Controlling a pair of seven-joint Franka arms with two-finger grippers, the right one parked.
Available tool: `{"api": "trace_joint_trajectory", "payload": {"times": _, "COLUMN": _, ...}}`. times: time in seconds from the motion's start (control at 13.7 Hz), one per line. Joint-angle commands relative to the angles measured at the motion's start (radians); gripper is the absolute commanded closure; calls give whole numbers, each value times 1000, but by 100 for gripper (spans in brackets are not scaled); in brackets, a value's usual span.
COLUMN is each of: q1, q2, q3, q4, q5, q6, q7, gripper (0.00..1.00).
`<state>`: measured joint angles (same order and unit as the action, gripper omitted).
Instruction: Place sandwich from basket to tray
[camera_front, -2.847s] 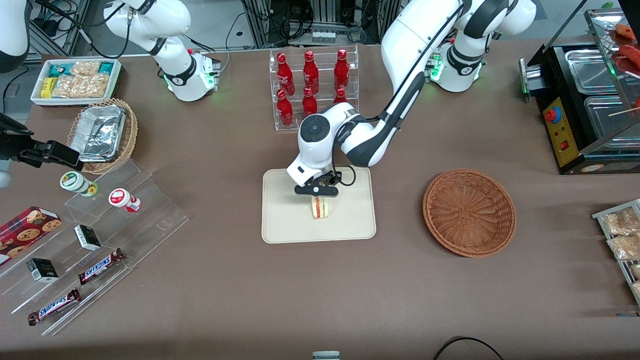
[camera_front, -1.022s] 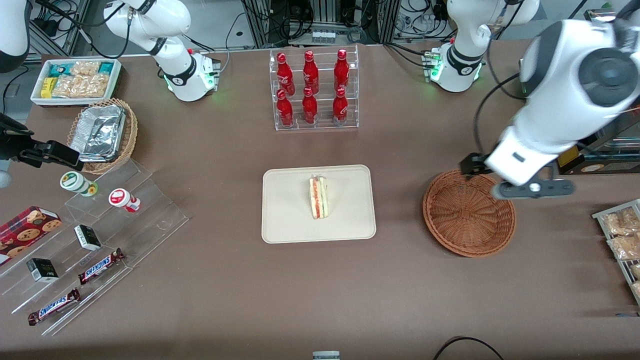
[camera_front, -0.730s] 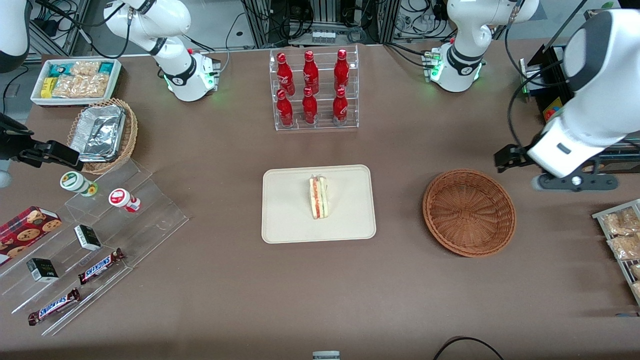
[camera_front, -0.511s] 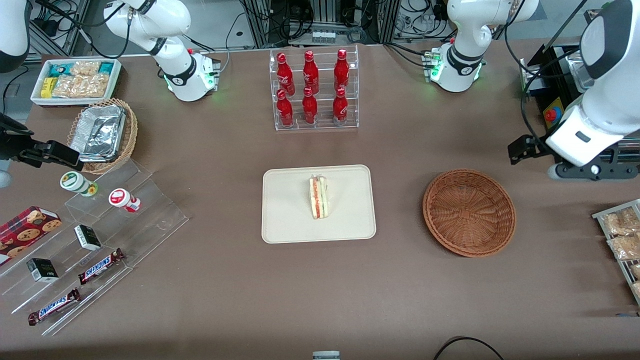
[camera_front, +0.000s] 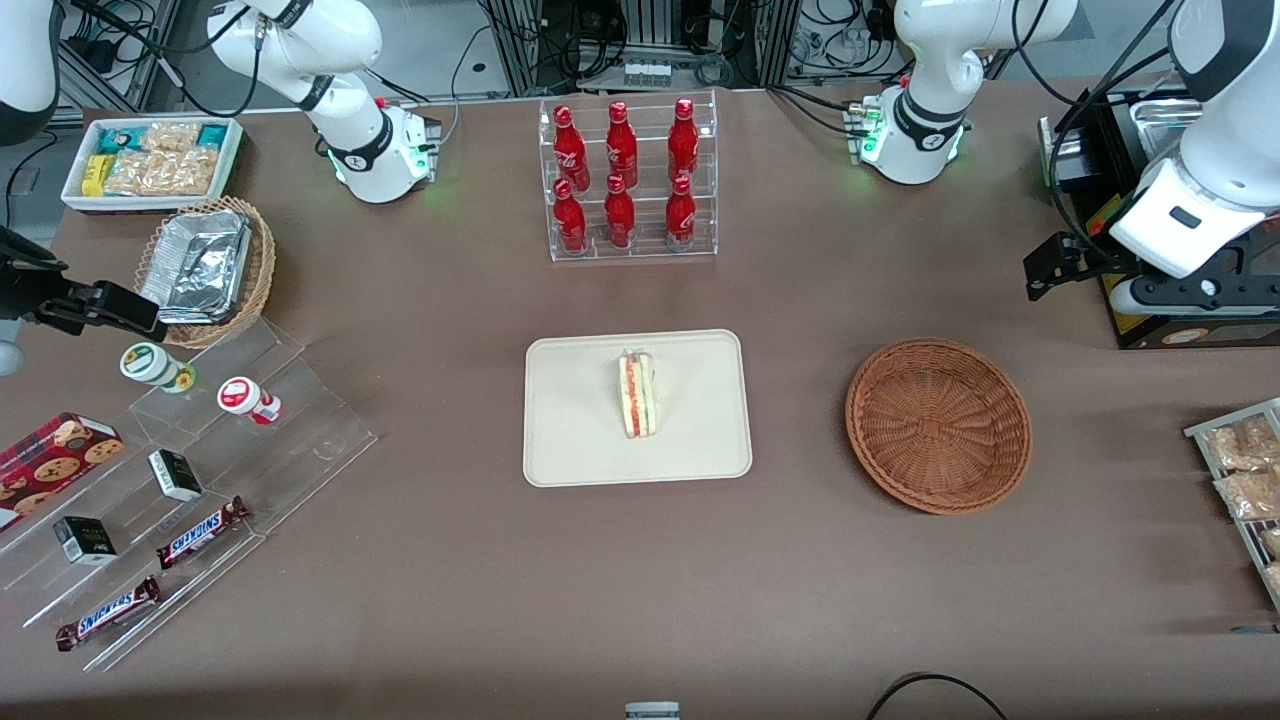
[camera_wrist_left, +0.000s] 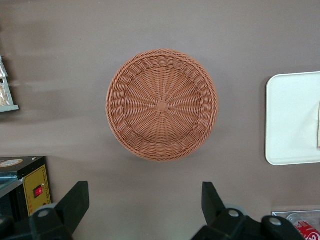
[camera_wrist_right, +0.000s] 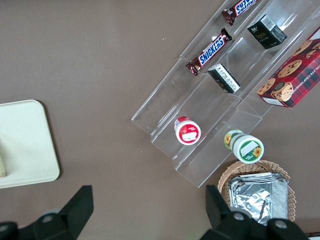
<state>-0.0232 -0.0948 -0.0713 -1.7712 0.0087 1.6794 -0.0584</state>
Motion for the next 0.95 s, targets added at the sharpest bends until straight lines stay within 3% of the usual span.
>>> {"api": "trace_joint_trajectory", "payload": {"times": 0.0, "q1": 9, "q2": 41, "q3": -4, "q4": 79, "q5": -13, "q6": -6, "q7": 17, "gripper": 1}}
{"api": "trace_joint_trajectory", "payload": {"times": 0.22, "q1": 9, "q2": 85, "q3": -4, "q4": 151, "q5": -7, "q6": -49, "q7": 11, "gripper": 1}}
{"api": "trace_joint_trajectory", "payload": {"times": 0.88, "q1": 12, "q2": 96, "q3": -2, "q4": 162, "q5": -6, "q6": -52, "q7": 19, "gripper": 1}}
